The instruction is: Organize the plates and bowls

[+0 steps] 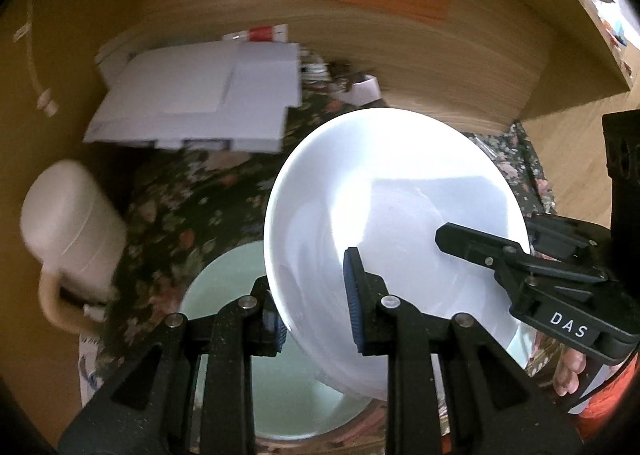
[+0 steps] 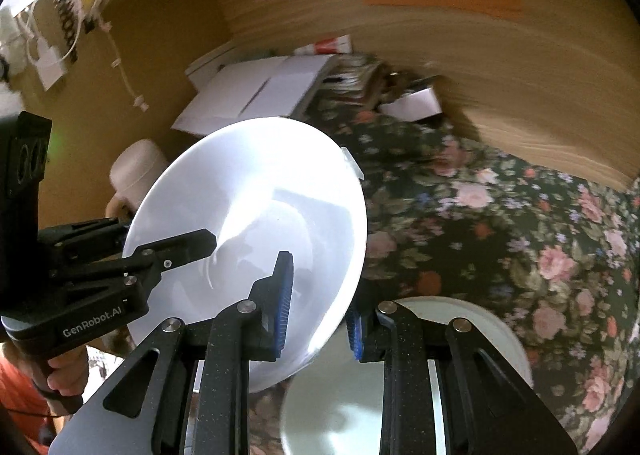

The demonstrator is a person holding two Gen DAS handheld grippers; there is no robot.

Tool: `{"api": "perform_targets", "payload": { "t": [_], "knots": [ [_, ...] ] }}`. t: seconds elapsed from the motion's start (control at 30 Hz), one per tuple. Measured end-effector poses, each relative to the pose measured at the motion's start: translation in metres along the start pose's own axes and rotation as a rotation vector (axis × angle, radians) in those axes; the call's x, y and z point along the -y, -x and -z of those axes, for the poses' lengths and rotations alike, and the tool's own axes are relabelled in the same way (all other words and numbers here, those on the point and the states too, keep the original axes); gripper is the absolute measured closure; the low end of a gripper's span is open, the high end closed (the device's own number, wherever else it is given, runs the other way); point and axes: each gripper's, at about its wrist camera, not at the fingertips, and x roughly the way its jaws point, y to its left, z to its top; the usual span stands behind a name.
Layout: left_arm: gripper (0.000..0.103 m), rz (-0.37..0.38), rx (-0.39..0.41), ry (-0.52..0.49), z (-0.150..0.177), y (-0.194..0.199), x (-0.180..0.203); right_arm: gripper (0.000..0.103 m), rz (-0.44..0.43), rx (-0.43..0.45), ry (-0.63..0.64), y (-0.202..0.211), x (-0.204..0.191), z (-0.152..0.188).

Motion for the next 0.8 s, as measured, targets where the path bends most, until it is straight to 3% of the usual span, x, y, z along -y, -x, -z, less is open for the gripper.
{"api": "perform_targets", "payload": {
  "t": [0.57,0.8],
  "knots": [
    [0.079,-0.062,-0.042,0.079,0.043,0.002,-0.053,0.081,-0.09,-0.096,0.023,-0.046,-0.037,0.015],
    [0.079,-0.075,-0.06,0.047,0.051,-0.006,-0.052,0.081,-0.098,-0.133,0.018,-0.063,-0.035,0.021]
  ]
}}
